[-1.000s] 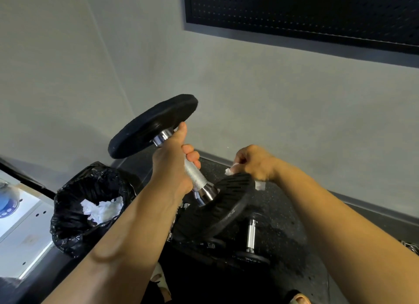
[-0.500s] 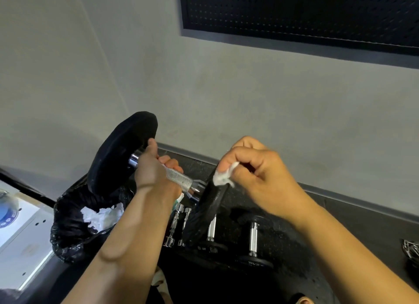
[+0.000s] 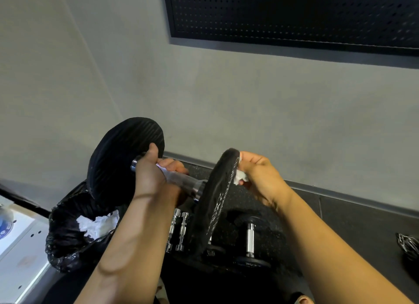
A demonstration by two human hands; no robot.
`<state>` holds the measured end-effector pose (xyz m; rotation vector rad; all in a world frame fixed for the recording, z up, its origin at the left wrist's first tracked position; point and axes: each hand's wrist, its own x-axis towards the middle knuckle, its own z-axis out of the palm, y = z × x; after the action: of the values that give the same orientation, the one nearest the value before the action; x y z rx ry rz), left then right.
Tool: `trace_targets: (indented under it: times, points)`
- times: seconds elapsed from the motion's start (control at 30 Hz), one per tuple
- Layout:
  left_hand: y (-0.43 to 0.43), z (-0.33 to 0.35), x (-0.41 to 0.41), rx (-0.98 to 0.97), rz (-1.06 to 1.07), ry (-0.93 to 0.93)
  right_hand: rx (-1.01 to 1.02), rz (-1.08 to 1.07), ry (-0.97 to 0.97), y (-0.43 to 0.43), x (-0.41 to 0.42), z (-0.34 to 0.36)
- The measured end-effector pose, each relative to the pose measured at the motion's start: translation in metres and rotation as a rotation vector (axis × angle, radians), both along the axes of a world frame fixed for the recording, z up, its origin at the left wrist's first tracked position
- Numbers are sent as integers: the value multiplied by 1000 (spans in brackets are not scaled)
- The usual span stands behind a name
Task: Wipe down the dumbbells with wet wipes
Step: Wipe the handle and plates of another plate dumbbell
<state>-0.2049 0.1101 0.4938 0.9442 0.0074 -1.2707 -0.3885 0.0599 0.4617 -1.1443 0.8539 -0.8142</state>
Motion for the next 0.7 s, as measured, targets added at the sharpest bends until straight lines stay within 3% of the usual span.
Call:
trace_targets:
  times: [0.17, 0.37, 0.7]
  points:
    - [-7, -15, -10, 57, 69, 241, 304, -103, -166, 10, -12, -4]
    - [-8, 6, -36, 79, 201, 348, 435, -151, -213, 24, -27, -9]
    - [-6, 27, -46, -96, 207, 288, 625, -125, -141, 53, -17, -32]
